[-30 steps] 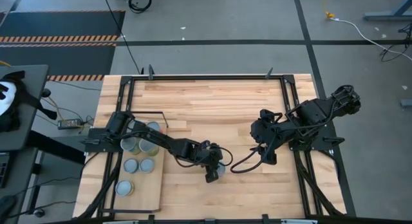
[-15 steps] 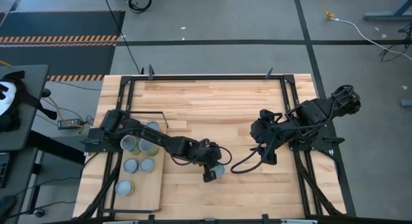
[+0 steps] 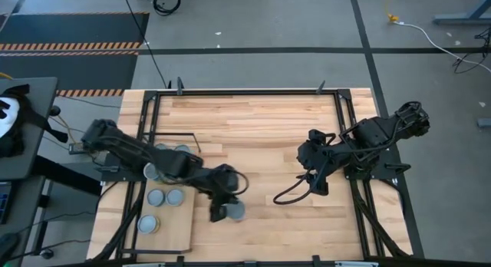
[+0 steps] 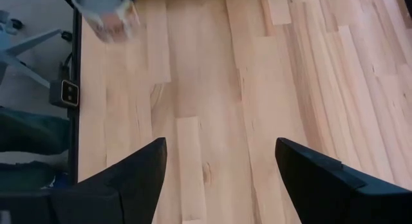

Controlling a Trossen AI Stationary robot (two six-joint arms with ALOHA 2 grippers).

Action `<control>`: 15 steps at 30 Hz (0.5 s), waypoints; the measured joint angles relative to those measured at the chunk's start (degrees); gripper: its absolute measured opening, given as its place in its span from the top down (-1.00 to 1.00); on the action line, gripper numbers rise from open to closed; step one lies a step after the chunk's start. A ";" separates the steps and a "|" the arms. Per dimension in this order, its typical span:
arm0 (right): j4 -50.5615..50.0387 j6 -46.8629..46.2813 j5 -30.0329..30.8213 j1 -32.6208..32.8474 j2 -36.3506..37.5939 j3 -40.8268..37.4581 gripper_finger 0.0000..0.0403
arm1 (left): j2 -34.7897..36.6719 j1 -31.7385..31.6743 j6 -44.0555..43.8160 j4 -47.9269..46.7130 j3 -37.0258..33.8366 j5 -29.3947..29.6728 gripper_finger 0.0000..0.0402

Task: Pick and place cans onto a shelf
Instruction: Put the canned diced tomatoes on the shelf

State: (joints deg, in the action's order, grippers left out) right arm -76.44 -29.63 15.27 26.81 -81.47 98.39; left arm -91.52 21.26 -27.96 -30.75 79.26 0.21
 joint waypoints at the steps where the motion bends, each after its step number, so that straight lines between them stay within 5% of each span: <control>1: 0.29 0.19 0.02 -0.16 0.00 0.00 -0.47 | 1.36 0.73 -1.00 -2.91 0.00 -0.04 0.94; 15: 2.75 1.72 0.08 -1.53 -0.02 0.00 -0.47 | 6.46 12.75 -50.86 -33.10 -0.07 1.99 0.94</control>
State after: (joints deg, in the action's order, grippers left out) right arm -73.70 -27.91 15.35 25.28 -81.49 98.39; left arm -85.05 34.01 -78.82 -63.86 79.20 2.19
